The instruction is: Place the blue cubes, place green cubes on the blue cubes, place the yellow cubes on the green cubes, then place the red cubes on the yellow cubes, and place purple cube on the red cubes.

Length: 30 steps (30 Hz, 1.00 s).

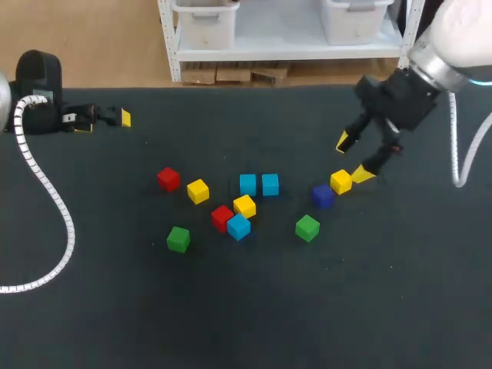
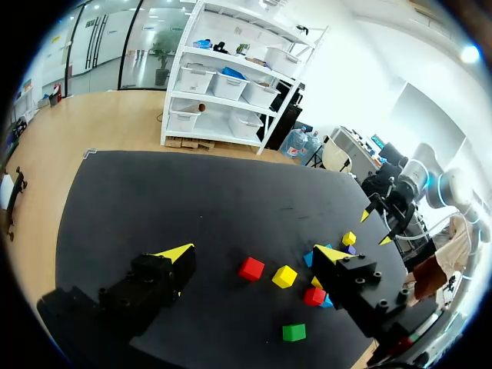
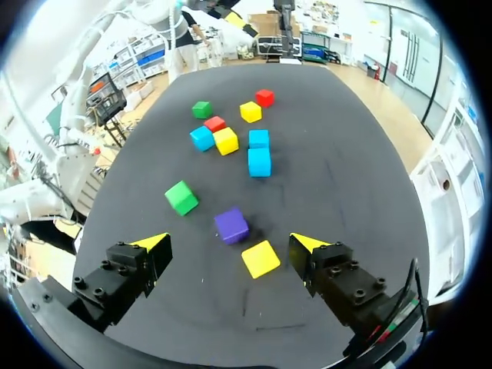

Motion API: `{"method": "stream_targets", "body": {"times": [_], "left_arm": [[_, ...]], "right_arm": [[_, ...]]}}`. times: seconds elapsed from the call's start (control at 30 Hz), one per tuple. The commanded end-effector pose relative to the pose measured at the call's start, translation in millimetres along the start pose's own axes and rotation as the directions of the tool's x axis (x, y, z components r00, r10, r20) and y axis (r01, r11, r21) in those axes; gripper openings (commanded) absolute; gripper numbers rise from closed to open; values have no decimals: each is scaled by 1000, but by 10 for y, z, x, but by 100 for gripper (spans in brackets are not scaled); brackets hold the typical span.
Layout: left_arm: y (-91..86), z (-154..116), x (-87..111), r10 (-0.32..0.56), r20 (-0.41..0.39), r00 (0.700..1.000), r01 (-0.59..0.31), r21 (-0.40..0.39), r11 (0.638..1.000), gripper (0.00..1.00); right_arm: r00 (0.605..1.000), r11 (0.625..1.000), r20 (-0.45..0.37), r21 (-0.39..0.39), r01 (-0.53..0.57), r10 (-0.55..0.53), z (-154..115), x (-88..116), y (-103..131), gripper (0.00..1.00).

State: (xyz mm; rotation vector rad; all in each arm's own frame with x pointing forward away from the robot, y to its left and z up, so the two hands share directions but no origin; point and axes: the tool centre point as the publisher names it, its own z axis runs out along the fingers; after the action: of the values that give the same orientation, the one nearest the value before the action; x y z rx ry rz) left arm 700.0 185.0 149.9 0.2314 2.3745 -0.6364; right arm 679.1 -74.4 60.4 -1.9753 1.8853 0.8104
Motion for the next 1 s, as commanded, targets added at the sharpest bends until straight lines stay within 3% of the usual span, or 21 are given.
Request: {"method": "stream_targets", "body": {"times": [0.03,0.3,0.8,1.0], "left_arm": [[0,0,0,0,0,1000,0,0,1000,100],[0,0,0,0,0,1000,0,0,1000,100],[0,0,0,0,0,1000,0,0,1000,100],[-138,-208,137,62,-5,998,-62,-10,998,100]], "right_arm": [[999,999,14,-32,41,-41,-98,62,-24,100],[990,985,-5,-105,137,-139,-276,121,18,100],[990,985,-5,-105,137,-139,-276,121,18,100],[990,985,-5,-105,137,-139,-276,121,18,100]]}}
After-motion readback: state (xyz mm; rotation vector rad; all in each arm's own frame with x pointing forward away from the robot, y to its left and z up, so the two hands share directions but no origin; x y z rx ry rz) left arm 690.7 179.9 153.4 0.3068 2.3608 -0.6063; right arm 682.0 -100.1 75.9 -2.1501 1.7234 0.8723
